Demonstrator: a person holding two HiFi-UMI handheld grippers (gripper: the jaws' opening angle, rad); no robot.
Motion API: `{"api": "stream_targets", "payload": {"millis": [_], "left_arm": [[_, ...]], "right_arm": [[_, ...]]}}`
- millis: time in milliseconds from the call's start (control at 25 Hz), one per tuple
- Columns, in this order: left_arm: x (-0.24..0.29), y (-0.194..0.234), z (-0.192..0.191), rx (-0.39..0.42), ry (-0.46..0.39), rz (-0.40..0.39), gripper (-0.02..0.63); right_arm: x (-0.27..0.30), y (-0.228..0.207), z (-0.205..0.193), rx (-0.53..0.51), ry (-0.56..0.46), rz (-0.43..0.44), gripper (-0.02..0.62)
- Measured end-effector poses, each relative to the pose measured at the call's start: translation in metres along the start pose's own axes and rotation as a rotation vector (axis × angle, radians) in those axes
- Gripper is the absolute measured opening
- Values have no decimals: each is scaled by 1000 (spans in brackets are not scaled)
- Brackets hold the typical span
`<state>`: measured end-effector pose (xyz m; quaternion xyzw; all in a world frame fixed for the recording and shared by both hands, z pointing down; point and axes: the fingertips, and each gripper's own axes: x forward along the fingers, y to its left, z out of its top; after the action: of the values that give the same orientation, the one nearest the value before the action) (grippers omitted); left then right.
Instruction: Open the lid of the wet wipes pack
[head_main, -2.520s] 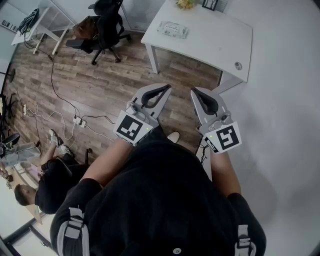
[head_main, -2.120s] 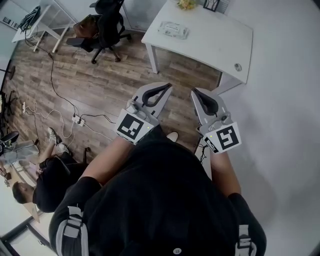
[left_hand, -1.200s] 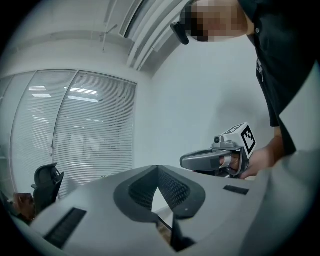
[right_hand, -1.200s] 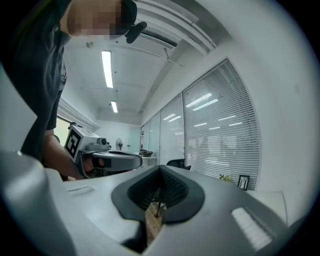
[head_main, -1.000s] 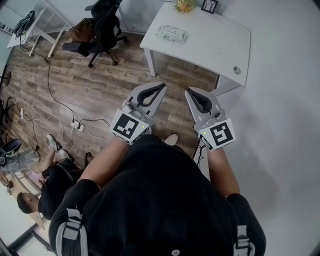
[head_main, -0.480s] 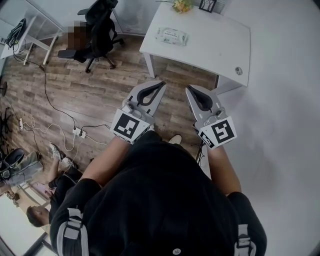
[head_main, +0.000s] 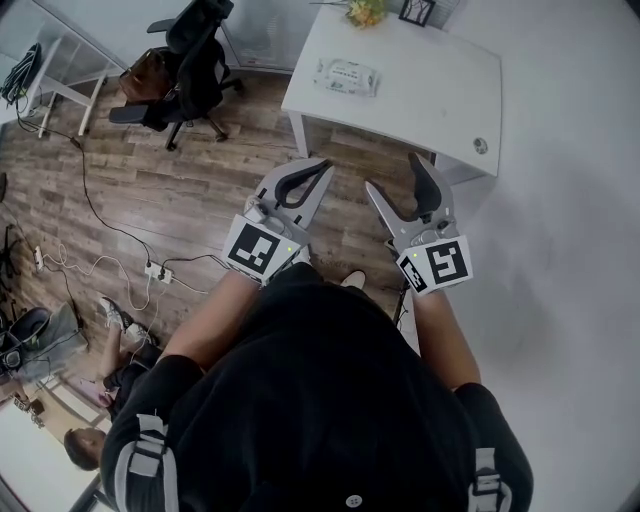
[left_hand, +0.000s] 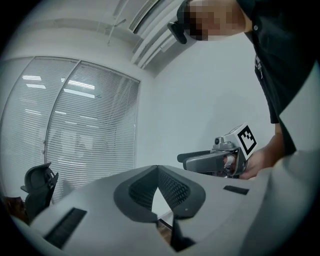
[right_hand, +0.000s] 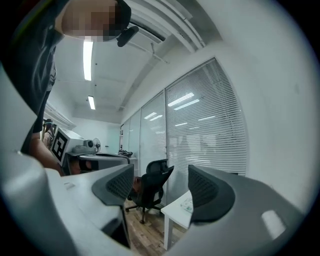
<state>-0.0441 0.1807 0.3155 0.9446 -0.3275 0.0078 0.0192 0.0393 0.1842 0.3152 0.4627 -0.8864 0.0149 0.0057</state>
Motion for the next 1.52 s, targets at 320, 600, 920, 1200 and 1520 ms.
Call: {"api": "stream_targets", "payload": {"millis": [320, 600, 920, 1200, 1520], "left_arm": [[-1, 49, -6, -10, -12, 0, 6], [-7, 82, -16, 0, 0, -52, 6], [-8, 109, -19, -16, 0, -69, 6], [8, 124, -22, -25, -3, -66, 6], [45, 145, -29, -14, 11, -24, 6]], "right_arm": [[39, -4, -8, 2, 30, -30, 362], [77, 7, -20, 26, 73, -63, 362], [97, 10, -26, 26, 93, -98, 362], [117, -7, -27, 34, 87, -105, 362], [142, -49, -42, 54, 86, -82, 360]]}}
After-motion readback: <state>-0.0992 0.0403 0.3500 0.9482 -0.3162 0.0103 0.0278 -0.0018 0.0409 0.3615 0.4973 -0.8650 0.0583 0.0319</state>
